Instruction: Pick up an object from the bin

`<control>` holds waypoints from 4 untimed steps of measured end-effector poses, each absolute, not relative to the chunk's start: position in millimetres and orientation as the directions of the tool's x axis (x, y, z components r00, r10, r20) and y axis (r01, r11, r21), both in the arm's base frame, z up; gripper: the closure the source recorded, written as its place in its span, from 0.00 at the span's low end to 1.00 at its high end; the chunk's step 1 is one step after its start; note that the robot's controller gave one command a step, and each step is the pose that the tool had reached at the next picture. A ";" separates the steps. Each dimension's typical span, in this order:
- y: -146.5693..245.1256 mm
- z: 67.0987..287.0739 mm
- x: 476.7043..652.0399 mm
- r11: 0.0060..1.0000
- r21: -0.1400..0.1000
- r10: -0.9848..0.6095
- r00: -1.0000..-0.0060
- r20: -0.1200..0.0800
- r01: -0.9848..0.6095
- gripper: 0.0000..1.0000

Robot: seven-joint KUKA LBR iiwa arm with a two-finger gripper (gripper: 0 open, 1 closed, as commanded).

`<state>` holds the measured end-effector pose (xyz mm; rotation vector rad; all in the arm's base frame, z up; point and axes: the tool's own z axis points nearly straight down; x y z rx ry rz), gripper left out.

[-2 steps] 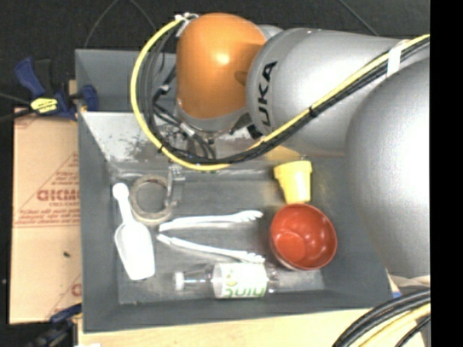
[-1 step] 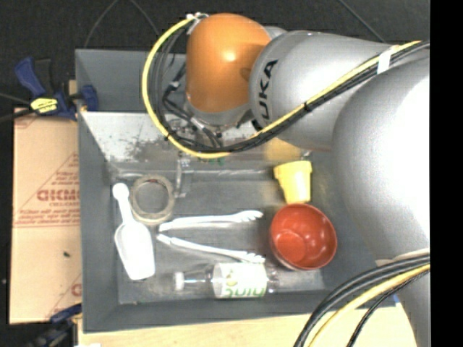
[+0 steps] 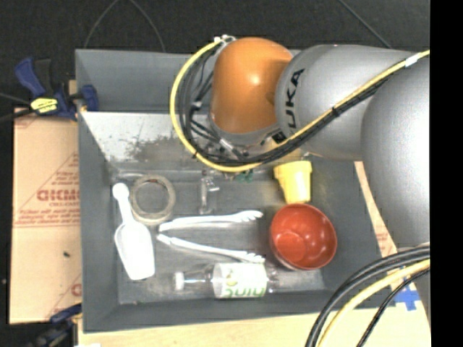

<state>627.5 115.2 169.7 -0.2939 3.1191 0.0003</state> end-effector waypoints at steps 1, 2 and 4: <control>137.3 266.6 622.0 0.991 0.005 -0.130 -0.991 -0.022 -0.131 0.00; 59.2 145.3 610.7 0.985 -0.003 -0.174 -0.985 0.000 -0.174 0.00; 58.8 90.4 596.6 0.998 0.000 -0.056 -0.998 -0.013 -0.056 1.00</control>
Offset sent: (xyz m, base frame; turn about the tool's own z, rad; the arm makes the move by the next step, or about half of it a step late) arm -0.0158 -0.0515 -0.0207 0.0078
